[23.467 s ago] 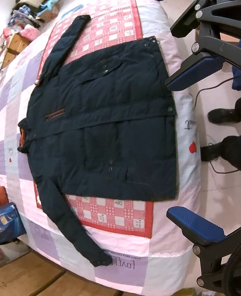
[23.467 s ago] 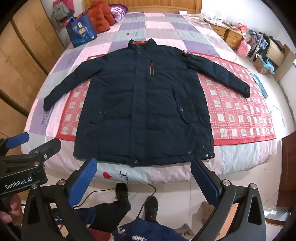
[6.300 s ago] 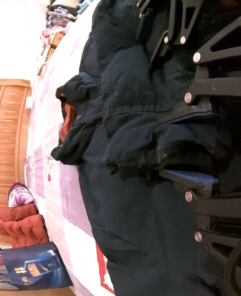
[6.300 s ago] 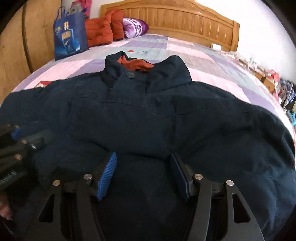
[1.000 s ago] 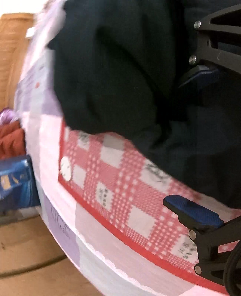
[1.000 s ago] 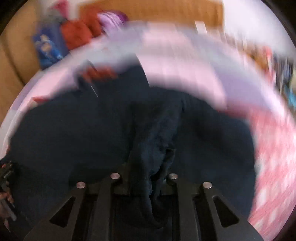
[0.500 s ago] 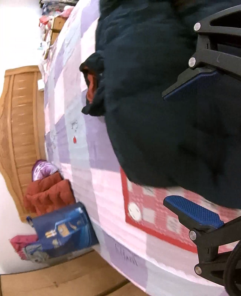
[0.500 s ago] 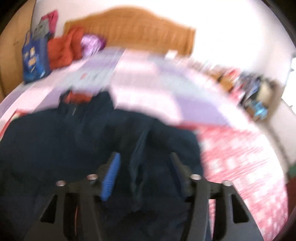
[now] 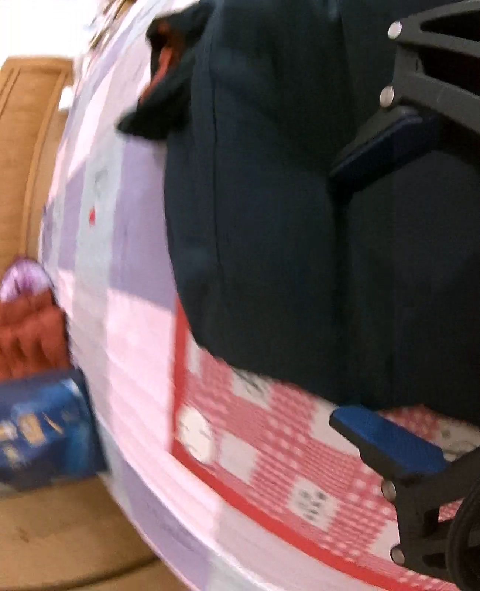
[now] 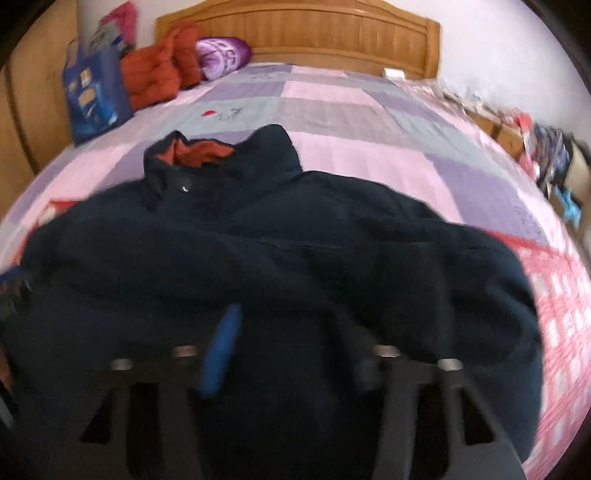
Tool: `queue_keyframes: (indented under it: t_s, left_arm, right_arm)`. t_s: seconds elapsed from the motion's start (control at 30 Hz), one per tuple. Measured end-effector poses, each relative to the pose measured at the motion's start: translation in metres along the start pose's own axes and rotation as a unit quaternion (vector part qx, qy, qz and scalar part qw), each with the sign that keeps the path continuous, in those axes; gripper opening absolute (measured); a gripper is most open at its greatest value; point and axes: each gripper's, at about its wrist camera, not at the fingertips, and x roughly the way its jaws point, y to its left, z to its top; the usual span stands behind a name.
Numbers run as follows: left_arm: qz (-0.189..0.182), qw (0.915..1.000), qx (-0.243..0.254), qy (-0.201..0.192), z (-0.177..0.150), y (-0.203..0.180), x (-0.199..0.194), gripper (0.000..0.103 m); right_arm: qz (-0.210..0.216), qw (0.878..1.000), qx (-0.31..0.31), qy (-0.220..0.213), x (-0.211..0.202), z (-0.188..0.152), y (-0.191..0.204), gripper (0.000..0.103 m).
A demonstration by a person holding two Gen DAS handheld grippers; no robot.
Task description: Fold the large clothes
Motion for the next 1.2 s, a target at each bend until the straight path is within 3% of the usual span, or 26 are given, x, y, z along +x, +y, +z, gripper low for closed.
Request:
queue_keyframes:
  t_s: [0.07, 0.17, 0.23, 0.3, 0.33, 0.4, 0.47, 0.53, 0.57, 0.6, 0.63, 0.7, 0.73, 0.8, 0.87, 0.97, 1.07, 1.1, 1.13, 1.2]
  left_arm:
    - [-0.013, 0.9996, -0.018, 0.017, -0.002, 0.007, 0.004, 0.103]
    - [0.022, 0.9988, 0.041, -0.011, 0.002, -0.015, -0.018, 0.094]
    - [0.007, 0.9967, 0.072, -0.037, 0.007, -0.028, -0.037, 0.094]
    - [-0.02, 0.9891, 0.12, -0.083, 0.015, -0.055, -0.062, 0.094]
    - [-0.029, 0.9866, 0.133, -0.089, 0.018, -0.063, -0.065, 0.094]
    - [-0.047, 0.9828, 0.158, -0.082, 0.028, -0.088, -0.06, 0.095]
    - [-0.03, 0.9838, 0.171, -0.046, 0.035, -0.106, -0.032, 0.095]
    - [-0.03, 0.9889, 0.145, 0.006, 0.038, -0.103, 0.0, 0.101]
    - [-0.036, 0.9916, 0.123, 0.014, 0.039, -0.096, 0.009, 0.103]
    - [-0.039, 0.9927, 0.113, 0.015, 0.041, -0.093, 0.011, 0.103]
    - [-0.036, 0.9929, 0.112, 0.013, 0.041, -0.089, 0.012, 0.103]
    - [-0.025, 0.9912, 0.13, 0.001, 0.039, -0.087, 0.012, 0.103]
    - [-0.026, 0.991, 0.132, -0.002, 0.037, -0.084, 0.013, 0.103]
    - [-0.019, 0.993, 0.116, 0.002, 0.036, -0.078, 0.019, 0.103]
    - [-0.017, 0.9947, 0.101, 0.014, 0.038, -0.078, 0.025, 0.103]
    - [-0.014, 0.9943, 0.103, 0.024, 0.044, -0.08, 0.029, 0.103]
    - [-0.015, 0.9947, 0.098, 0.028, 0.046, -0.067, 0.024, 0.103]
    - [0.007, 0.9949, 0.1, 0.013, 0.045, -0.057, 0.017, 0.103]
    - [0.022, 0.9955, 0.091, 0.011, 0.044, -0.048, 0.018, 0.103]
    - [0.018, 0.9992, 0.019, 0.031, 0.04, -0.01, 0.02, 0.103]
  right_arm:
    - [-0.002, 0.999, -0.033, 0.0, 0.0, -0.007, 0.001, 0.041]
    - [-0.008, 1.0, -0.011, 0.012, 0.007, -0.001, 0.002, 0.042]
    - [-0.027, 1.0, -0.008, 0.012, 0.005, 0.0, 0.005, 0.046]
    - [-0.054, 0.998, -0.014, 0.006, -0.005, 0.005, 0.009, 0.046]
    - [-0.053, 0.998, -0.011, -0.015, -0.016, 0.009, 0.017, 0.046]
    - [-0.036, 0.998, -0.011, -0.058, -0.035, 0.016, 0.031, 0.051]
    - [-0.018, 0.996, -0.039, -0.075, -0.035, 0.028, 0.054, 0.064]
    - [-0.014, 0.997, -0.07, -0.033, -0.012, 0.034, 0.069, 0.064]
    - [-0.021, 0.996, -0.086, -0.002, 0.006, 0.034, 0.069, 0.064]
    - [-0.029, 0.996, -0.09, 0.003, 0.014, 0.035, 0.063, 0.064]
    - [-0.054, 0.995, -0.08, -0.002, 0.02, 0.034, 0.041, 0.064]
    - [-0.058, 0.998, -0.023, 0.001, 0.024, 0.034, -0.002, 0.063]
    - [-0.079, 0.997, 0.002, 0.003, 0.026, 0.033, -0.027, 0.064]
    - [-0.105, 0.994, 0.007, 0.012, 0.03, 0.028, -0.054, 0.069]
    - [-0.073, 0.997, 0.023, 0.02, 0.035, 0.025, -0.068, 0.069]
    - [-0.078, 0.997, 0.011, 0.025, 0.041, 0.027, -0.065, 0.07]
    - [-0.049, 0.998, 0.031, 0.025, 0.039, 0.025, -0.074, 0.07]
    - [-0.036, 0.998, 0.037, 0.024, 0.036, 0.023, -0.077, 0.07]
    - [-0.025, 0.999, 0.041, 0.026, 0.036, 0.022, -0.082, 0.07]
    - [-0.011, 0.999, 0.049, 0.023, 0.03, 0.016, -0.085, 0.07]
